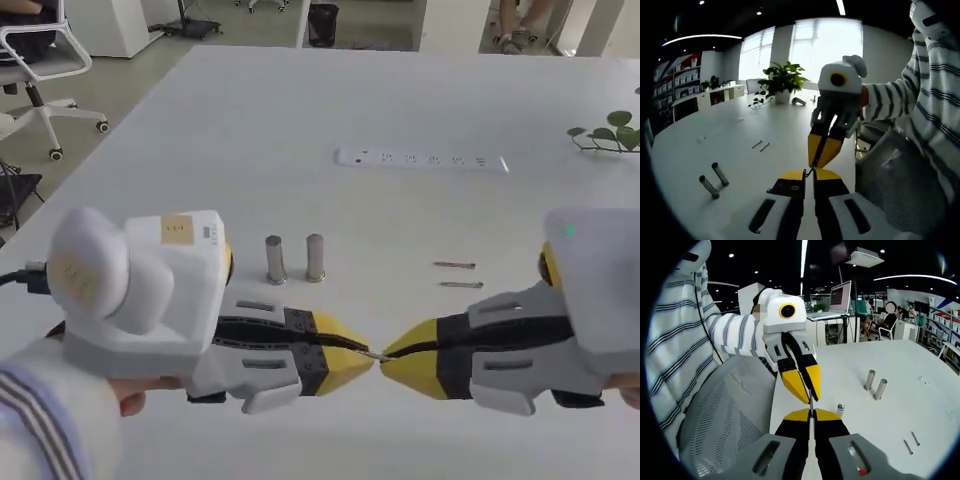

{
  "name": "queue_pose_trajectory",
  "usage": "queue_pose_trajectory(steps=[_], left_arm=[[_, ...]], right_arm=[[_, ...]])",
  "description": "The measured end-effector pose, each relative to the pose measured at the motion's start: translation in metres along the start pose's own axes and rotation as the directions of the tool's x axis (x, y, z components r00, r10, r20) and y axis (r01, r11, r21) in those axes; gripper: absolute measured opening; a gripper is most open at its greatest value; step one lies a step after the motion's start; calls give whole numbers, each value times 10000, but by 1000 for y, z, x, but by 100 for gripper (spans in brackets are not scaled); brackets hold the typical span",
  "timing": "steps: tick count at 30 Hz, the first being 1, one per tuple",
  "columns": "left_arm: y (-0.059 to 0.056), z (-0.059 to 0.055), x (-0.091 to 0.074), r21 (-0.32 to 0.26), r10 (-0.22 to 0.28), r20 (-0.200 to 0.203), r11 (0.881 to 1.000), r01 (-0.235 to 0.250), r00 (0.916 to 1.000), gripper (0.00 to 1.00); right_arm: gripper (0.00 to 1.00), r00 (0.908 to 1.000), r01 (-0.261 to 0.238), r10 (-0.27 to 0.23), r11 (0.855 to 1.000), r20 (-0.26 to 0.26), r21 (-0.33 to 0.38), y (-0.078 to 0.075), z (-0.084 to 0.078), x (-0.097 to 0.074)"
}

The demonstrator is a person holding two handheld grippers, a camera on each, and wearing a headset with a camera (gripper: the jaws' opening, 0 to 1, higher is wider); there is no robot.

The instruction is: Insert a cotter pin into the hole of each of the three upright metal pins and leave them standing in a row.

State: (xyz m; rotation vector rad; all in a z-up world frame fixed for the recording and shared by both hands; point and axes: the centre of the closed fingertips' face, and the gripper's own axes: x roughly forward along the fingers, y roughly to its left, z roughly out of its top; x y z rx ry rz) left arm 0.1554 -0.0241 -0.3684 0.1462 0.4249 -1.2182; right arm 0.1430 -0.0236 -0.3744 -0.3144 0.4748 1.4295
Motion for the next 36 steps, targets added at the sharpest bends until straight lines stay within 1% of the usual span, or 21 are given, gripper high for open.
queue_pose_trajectory(steps=[3, 4, 5, 7, 9, 11, 13, 16, 18, 19, 21, 22, 24, 26, 27, 28, 29, 30, 31, 33, 36], left_arm=[[0, -5, 0, 152, -3, -238, 9999, 7, 9997, 2], [0, -9, 0, 235, 10, -425, 9997, 0, 9991, 0], [1, -11, 0, 311, 40, -515, 9995, -24, 9987, 0], [2, -14, -1, 337, 32, -590, 9994, -12, 9983, 0], [3, -17, -1, 473, 54, -592, 9989, -26, 9982, 0], [6, -21, -1, 454, 177, -727, 9989, -144, 9972, 3], [12, -26, -2, 554, 426, -866, 9977, -379, 9953, 8], [20, -29, -4, 444, 716, -848, 9967, -680, 9938, 12], [28, -30, -6, 399, 989, -831, 9946, -958, 9916, 14], [34, -31, -6, 365, 1227, -819, 9921, -1200, 9891, 15], [40, -32, -7, 383, 1389, -855, 9900, -1361, 9866, 16], [43, -32, -8, 370, 1498, -856, 9884, -1471, 9850, 16], [48, -32, -9, 331, 1567, -846, 9875, -1544, 9840, 16], [54, -32, -9, 270, 1739, -828, 9847, -1723, 9813, 17], [55, -33, -8, 234, 1740, -872, 9847, -1726, 9809, 18], [57, -37, -8, 96, 1732, -1072, 9848, -1732, 9790, 17], [59, -41, -8, 113, 1813, -1240, 9834, -1814, 9756, 16], [62, -43, -7, 196, 1893, -1341, 9819, -1884, 9727, 15], [65, -45, -7, 146, 1973, -1414, 9803, -1972, 9701, 16], [68, -48, -6, 81, 1992, -1493, 9797, -2003, 9685, 18], [69, -50, -3, 98, 1936, -1602, 9808, -1946, 9679, 18]], right_arm=[[0, 9999, -103, 102, 9999, -101, -52, 1, -1, 2], [0, 9998, -138, 137, 9999, -125, -89, 1, -2, 3], [0, 9997, -174, 171, 9997, -164, -155, 2, -2, 3], [0, 9996, -184, 179, 9996, -231, -234, 1, -2, 4], [0, 9994, -76, 66, 9995, -341, -309, -3, -3, 4], [0, 9986, 82, -103, 9992, -519, -403, -10, -5, 4], [0, 9971, 193, -230, 9985, -732, -503, -15, -8, 4], [0, 9942, 241, -307, 9977, -1031, -640, -21, -12, 4], [0, 9912, 220, -302, 9977, -1286, -648, -24, -17, 5], [0, 9886, 268, -368, 9972, -1461, -699, -27, -21, 5], [0, 9842, 337, -447, 9972, -1713, -661, -32, -27, 8], [0, 9834, 343, -451, 9974, -1759, -641, -34, -29, 9], [0, 9820, 320, -430, 9975, -1839, -624, -36, -33, 11], [0, 9788, 295, -429, 9972, -2003, -693, -40, -38, 13], [0, 9757, 348, -491, 9969, -2137, -702, -44, -41, 14], [0, 9736, 369, -521, 9967, -2221, -717, -47, -44, 14], [0, 9713, 424, -577, 9966, -2307, -706, -50, -46, 15], [0, 9693, 454, -600, 9968, -2384, -664, -52, -48, 16], [0, 9666, 458, -618, 9965, -2486, -699, -54, -50, 16], [0, 9632, 463, -645, 9961, -2610, -753, -56, -52, 17], [0, 9584, 406, -599, 9964, -2792, -744, -58, -56, 21]])
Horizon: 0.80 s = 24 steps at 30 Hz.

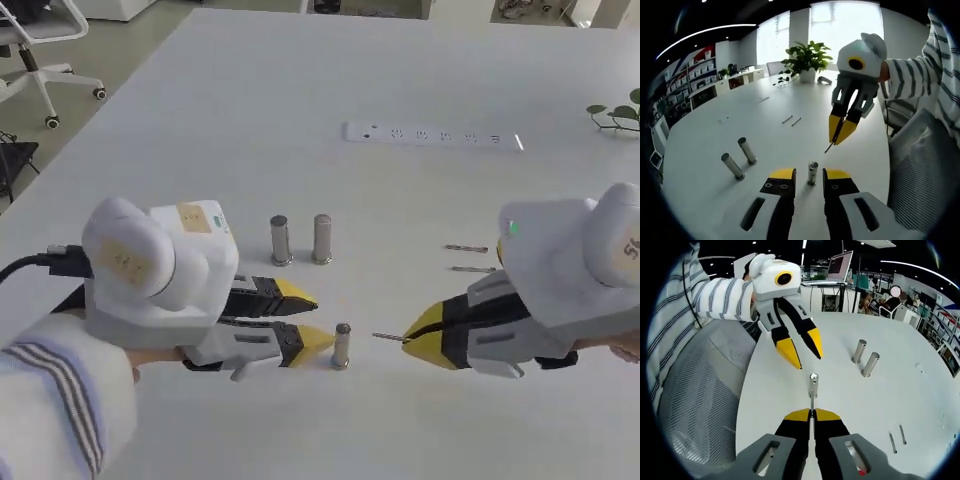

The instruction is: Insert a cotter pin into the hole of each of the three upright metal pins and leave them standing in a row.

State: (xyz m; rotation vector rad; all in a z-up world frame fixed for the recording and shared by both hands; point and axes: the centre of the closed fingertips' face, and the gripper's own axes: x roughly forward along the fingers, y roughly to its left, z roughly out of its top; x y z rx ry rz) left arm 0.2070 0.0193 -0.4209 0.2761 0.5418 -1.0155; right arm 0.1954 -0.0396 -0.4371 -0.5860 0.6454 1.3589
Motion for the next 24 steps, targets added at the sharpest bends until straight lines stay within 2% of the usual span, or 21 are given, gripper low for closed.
queue_pose_trajectory(steps=[6, 12, 16, 24], left_arm=[[-1, -1, 10, -58, -286, -195, 9996, 285, 9994, 20], [-6, -2, 18, 146, -682, -405, 9975, 688, 9969, 18], [-4, -3, 22, 193, -692, -505, 9973, 702, 9963, 19], [-7, -5, 24, 312, -949, -709, 9948, 973, 9930, 9]], right_arm=[[0, 9998, -122, 122, 9999, -149, 10, 0, -1, 8], [0, 9998, -133, 133, 9999, -158, 55, -3, 1, 11], [0, 9995, -225, 225, 9997, -220, -19, -2, 2, 12], [0, 9994, -233, 230, 9996, -241, -150, -3, 4, 15]])
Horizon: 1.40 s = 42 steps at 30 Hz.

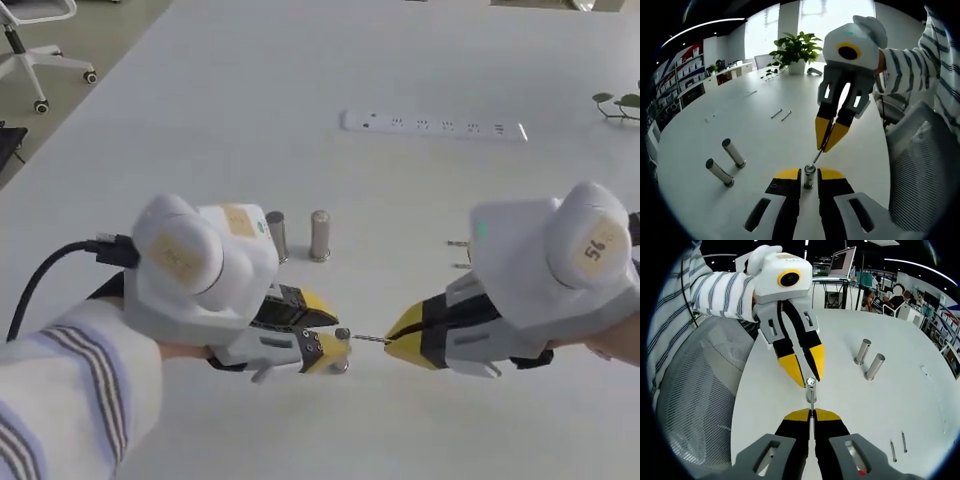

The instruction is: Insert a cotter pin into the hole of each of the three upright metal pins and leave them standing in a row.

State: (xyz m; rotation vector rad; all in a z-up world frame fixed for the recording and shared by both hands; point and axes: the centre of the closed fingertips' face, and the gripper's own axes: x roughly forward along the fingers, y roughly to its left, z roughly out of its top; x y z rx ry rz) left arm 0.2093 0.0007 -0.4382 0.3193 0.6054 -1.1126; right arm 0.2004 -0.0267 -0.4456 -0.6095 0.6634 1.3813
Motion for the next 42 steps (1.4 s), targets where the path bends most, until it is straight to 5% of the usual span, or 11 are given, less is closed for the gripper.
queue_pose_trajectory(steps=[36, 42], left_arm=[[-2, -4, 2, -95, 75, -167, 9999, -77, 9998, 6], [-2, -4, 3, -120, 74, -159, 9999, -76, 9998, 6]], right_arm=[[0, 9996, 38, -23, 9986, 282, -532, -3, 21, 22], [10, 9998, 0, 13, 9978, 195, -670, -1, 18, 19]])
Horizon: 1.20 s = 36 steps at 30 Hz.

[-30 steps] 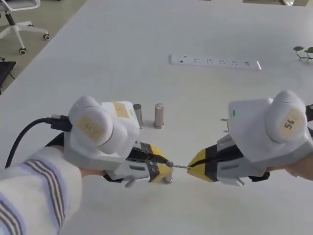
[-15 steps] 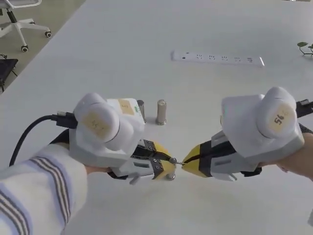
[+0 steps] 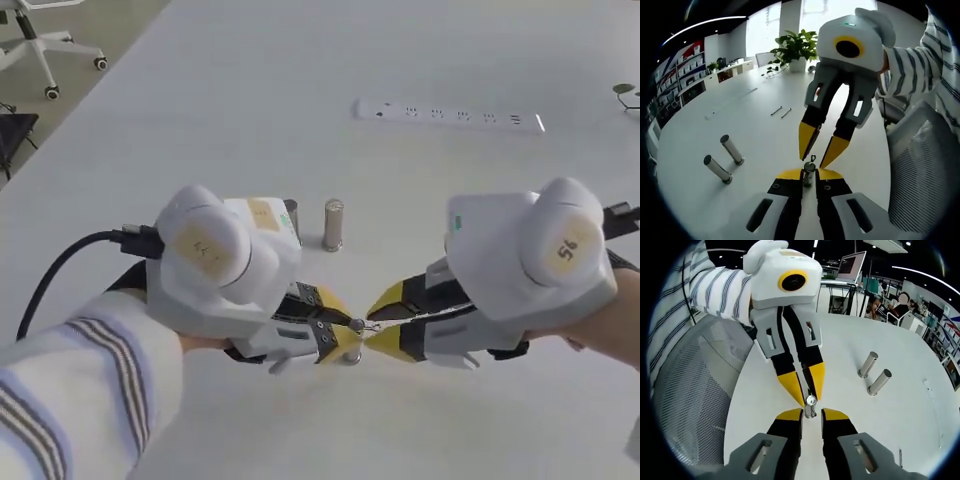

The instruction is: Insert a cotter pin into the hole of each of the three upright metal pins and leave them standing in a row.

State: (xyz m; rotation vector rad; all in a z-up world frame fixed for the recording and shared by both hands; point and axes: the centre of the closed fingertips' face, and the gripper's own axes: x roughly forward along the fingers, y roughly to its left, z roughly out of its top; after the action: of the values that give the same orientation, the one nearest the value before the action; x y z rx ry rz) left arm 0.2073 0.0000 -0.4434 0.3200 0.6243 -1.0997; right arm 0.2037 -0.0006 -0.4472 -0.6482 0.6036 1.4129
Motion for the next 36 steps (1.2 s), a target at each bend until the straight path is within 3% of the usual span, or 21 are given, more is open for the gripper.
queue_pose_trajectory(steps=[9, 25, 33, 36], left_arm=[[0, 0, 0, 97, 1, -4, 10000, -1, 10000, 6], [2, 4, -1, 86, 36, 152, 10000, -37, 9999, 6], [4, 5, -10, 85, 150, 397, 9998, -154, 9991, 21], [6, 6, -16, -130, 323, 708, 9994, -315, 9970, 30]], right_arm=[[3, 9998, 24, -24, 10000, -179, 14, 0, -8, -5], [0, 9999, 87, -87, 10000, 141, 25, 0, 4, -5], [3, 9996, 157, -163, 9995, 223, 287, 1, 5, -10], [6, 9993, 116, -129, 9992, 340, 386, 3, 6, -10]])
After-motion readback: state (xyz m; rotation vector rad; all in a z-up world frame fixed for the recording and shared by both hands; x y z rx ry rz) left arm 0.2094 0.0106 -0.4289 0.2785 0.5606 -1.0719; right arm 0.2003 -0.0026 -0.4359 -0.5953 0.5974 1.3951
